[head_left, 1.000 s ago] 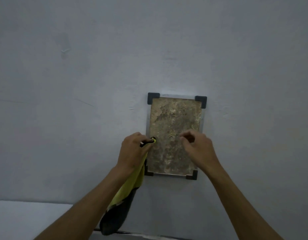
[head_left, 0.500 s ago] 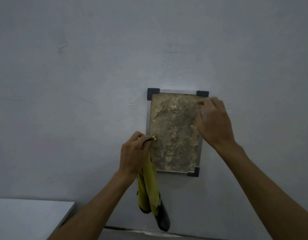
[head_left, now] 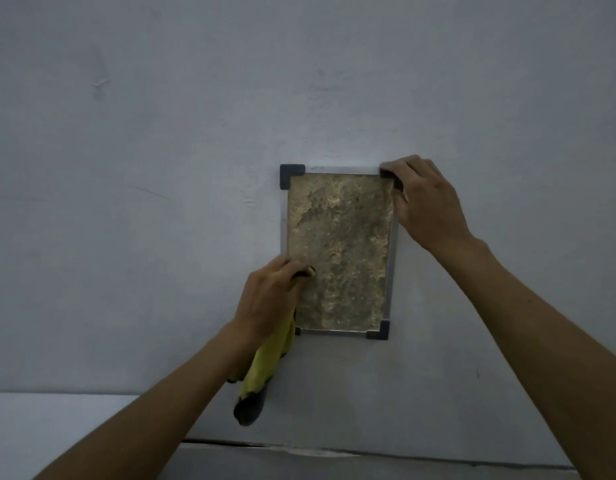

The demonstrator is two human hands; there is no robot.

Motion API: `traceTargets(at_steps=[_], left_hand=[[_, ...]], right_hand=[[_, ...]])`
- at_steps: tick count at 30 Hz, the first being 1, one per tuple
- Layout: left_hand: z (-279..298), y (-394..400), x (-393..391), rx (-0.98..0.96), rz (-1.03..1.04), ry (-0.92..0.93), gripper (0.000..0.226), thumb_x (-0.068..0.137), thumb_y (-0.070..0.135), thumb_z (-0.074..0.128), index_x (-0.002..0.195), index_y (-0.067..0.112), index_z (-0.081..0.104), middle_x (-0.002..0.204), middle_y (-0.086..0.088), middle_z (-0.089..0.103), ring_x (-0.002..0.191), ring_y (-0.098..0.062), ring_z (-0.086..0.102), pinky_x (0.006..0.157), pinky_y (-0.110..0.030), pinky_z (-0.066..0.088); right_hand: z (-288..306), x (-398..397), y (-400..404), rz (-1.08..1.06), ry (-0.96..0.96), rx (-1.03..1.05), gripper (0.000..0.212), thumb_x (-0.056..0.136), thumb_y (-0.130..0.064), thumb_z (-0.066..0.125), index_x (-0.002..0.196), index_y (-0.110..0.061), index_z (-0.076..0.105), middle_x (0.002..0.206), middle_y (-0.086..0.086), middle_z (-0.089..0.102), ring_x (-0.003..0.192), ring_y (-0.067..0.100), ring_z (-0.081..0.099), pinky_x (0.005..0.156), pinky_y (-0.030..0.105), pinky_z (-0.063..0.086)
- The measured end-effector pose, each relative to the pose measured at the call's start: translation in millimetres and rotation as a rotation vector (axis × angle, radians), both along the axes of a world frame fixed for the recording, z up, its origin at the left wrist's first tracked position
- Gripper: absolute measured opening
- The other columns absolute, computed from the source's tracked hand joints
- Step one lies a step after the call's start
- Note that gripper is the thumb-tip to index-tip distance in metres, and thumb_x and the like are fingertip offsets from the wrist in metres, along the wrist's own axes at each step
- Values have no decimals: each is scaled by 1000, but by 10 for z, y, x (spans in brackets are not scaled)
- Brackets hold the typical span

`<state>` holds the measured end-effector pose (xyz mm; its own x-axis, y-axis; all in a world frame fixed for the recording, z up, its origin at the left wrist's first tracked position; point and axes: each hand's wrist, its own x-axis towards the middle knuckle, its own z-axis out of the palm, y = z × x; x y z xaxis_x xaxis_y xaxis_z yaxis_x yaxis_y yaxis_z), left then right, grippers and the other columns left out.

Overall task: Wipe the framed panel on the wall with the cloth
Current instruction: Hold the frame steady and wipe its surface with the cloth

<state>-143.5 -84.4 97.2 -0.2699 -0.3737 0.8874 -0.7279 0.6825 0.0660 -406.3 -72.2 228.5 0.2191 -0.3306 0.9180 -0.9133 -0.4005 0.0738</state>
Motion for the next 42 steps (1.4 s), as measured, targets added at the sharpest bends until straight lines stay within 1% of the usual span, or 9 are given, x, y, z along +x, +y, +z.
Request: traceTargets(at_steps=[4,10,16,22,23,28,33,38,42], left_hand=[[-87,60,16,12,-17,-334,12,93,16,69,103,12,76,98,-4,71,71,-26,69,59,-36,58],[238,-28,-119,-25,-29,135,14,89,18,75,103,14,78,98,-3,70,80,-17,65,72,-29,57],[-220,37,-71,79,7,-466,21,101,23,56,109,14,74,111,-3,66,84,-25,70,69,-35,57],[25,-42,-77,-7,0,327,16,89,17,75,105,17,78,91,2,67,75,-12,62,68,-26,55],[-4,-51,-80,-1,-1,324,16,89,17,75,105,17,78,92,2,66,76,-12,62,69,-26,55],[-175,10,-56,25,12,-208,11,93,19,71,102,16,76,101,-2,69,76,-25,69,62,-38,58],[74,-21,-174,-1,25,133,11,88,16,77,98,14,77,94,-3,70,75,-21,66,66,-31,57],[-138,22,-308,20,16,-264,11,93,17,67,99,12,76,96,-4,68,75,-25,69,59,-36,56],[-46,-28,-351,8,9,31,12,90,20,74,100,14,77,95,-2,71,74,-22,68,63,-36,58]], right_hand=[[63,22,-26,45,-29,54,34,91,4,55,123,-9,60,121,11,56,113,28,49,90,29,43],[75,-4,0,59,-32,85,39,92,6,55,129,-7,58,124,13,52,115,29,46,95,27,40],[46,41,24,69,-65,84,39,94,7,51,130,-5,58,125,15,52,117,30,45,97,32,41],[29,57,23,70,-78,67,39,94,8,49,129,-5,57,126,14,51,116,29,44,95,29,39],[26,57,19,67,-80,63,39,94,8,49,129,-6,57,126,14,51,116,29,44,95,28,40],[-2,67,-21,58,-89,50,39,93,8,48,129,-6,57,126,13,51,116,28,43,90,21,35],[-15,95,-34,52,-106,34,39,94,8,47,128,-6,57,125,13,51,115,28,44,90,23,37],[-1,82,-25,41,-94,41,39,94,8,48,128,-6,58,124,13,52,115,28,44,91,28,41],[17,69,-18,44,-77,40,40,92,9,49,128,-6,58,123,13,52,114,28,45,93,30,43]])
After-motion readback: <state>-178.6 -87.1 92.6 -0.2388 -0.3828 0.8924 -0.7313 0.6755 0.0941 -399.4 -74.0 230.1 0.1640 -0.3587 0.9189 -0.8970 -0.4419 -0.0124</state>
